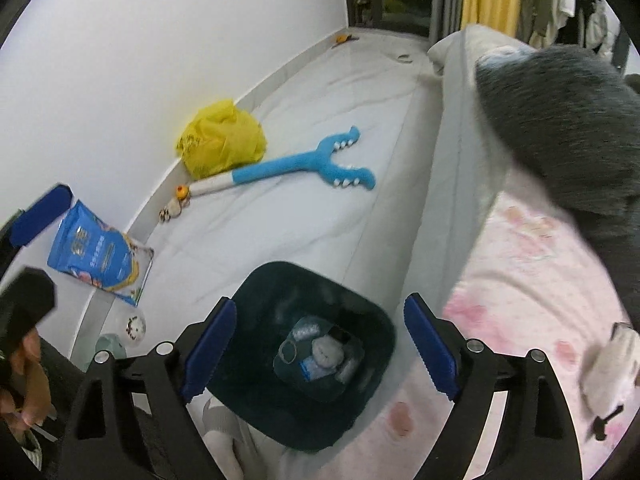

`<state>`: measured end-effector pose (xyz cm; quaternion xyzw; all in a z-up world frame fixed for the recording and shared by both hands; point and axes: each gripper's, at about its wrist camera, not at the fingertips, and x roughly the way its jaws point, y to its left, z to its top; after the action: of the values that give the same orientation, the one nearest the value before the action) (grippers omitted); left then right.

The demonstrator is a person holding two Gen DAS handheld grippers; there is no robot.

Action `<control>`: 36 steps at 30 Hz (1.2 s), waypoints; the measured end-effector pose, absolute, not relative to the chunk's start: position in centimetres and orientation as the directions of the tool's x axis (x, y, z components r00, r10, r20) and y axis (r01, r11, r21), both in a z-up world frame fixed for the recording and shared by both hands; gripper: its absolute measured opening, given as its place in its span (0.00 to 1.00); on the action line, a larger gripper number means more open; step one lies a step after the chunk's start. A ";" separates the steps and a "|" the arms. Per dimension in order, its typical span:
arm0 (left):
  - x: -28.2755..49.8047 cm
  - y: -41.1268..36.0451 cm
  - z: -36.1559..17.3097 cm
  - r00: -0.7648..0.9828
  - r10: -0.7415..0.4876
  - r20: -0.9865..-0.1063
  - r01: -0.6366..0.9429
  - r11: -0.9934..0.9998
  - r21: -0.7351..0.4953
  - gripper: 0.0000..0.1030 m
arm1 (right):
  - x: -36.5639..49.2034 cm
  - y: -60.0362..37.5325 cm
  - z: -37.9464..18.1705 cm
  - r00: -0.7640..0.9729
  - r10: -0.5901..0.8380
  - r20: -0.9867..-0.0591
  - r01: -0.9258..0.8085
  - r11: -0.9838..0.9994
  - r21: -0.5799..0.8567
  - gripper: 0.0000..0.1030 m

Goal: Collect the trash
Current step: 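Move both open tools back over the remaining sock on the bed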

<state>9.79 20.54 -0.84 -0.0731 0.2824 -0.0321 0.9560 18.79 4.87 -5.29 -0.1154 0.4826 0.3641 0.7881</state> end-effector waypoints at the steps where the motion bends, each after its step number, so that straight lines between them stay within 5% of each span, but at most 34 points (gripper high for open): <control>1: 10.0 20.1 -0.8 0.838 -0.107 -0.536 0.026 0.987 -0.158 0.84 | 18.9 4.3 -5.0 0.277 0.469 -0.839 -0.681 0.711 0.173 0.85; 21: 12.8 12.1 1.0 0.803 -0.210 -0.558 0.178 0.978 -0.112 0.91 | 20.1 -6.9 -1.6 0.472 0.501 -0.725 -0.643 0.759 0.106 0.91; 36: 17.3 7.2 1.4 0.768 -0.314 -0.558 0.242 0.949 -0.201 0.95 | 21.0 -16.3 -1.9 0.558 0.487 -0.671 -0.598 0.797 0.081 0.96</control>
<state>17.31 7.19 1.43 -0.0586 0.3064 -0.1483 0.9384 21.03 -16.29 -1.87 -0.0781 0.3544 0.3085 0.8793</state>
